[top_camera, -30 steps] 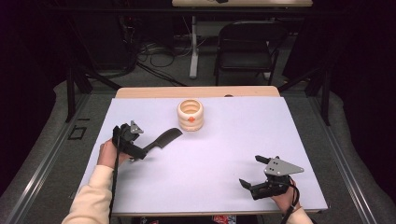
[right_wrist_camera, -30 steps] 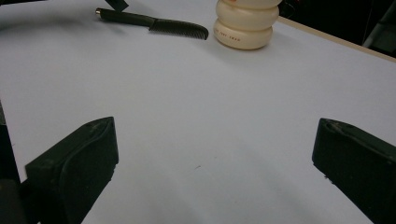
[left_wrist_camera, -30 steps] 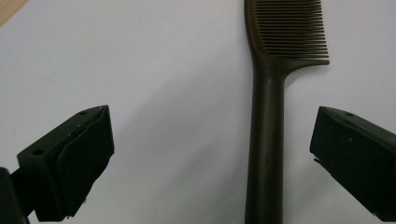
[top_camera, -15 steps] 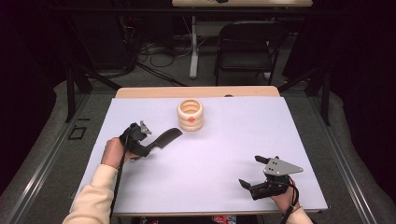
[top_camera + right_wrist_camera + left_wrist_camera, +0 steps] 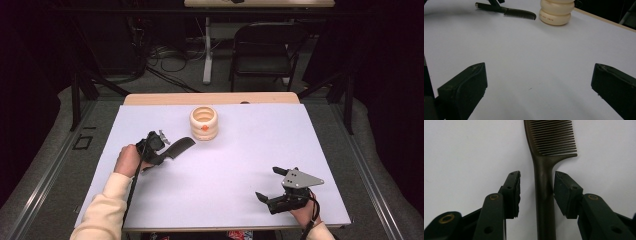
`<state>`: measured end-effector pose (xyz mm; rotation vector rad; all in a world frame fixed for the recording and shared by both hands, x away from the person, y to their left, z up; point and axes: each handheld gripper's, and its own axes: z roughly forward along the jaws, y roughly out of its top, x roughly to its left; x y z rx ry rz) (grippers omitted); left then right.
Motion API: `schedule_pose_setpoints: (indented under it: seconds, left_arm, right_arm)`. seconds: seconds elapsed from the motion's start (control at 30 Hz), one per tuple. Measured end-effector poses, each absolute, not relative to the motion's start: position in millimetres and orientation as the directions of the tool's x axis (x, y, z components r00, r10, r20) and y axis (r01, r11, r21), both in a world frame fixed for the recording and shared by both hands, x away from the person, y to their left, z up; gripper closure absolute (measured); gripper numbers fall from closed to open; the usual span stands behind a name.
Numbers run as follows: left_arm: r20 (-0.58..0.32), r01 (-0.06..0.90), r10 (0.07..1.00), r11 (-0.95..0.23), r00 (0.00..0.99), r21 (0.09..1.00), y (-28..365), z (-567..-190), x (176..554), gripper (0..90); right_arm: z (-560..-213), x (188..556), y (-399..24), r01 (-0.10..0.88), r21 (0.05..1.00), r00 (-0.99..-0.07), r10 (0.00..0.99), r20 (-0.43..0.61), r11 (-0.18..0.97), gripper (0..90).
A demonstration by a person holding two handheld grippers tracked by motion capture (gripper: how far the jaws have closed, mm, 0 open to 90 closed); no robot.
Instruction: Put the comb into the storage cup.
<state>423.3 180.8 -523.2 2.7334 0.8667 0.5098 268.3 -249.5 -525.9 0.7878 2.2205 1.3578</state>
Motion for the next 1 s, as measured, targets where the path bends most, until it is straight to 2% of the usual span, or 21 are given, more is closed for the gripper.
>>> schedule_pose_setpoints:
  seconds: [0.53, 0.8, 1.0]
  left_arm:
    - [0.193, 0.531, 0.584, -0.805, 0.789, 0.266, 174.7, -529.6, 433.2, 68.8]
    - [0.203, 0.539, 0.590, -0.803, 0.782, 0.256, 172.2, -529.9, 431.9, 70.8]
    - [0.178, 0.570, 0.624, -0.774, 0.761, 0.275, 175.1, -529.8, 432.4, 72.0]
  right_arm:
    - [-526.0, 268.4, -249.4, 0.245, 0.899, -0.756, 0.652, -0.057, 0.362, 0.0]
    - [-525.9, 268.2, -250.2, 0.244, 0.899, -0.754, 0.654, -0.059, 0.363, 0.0]
    - [-525.5, 267.7, -250.1, 0.244, 0.899, -0.754, 0.654, -0.059, 0.363, 0.0]
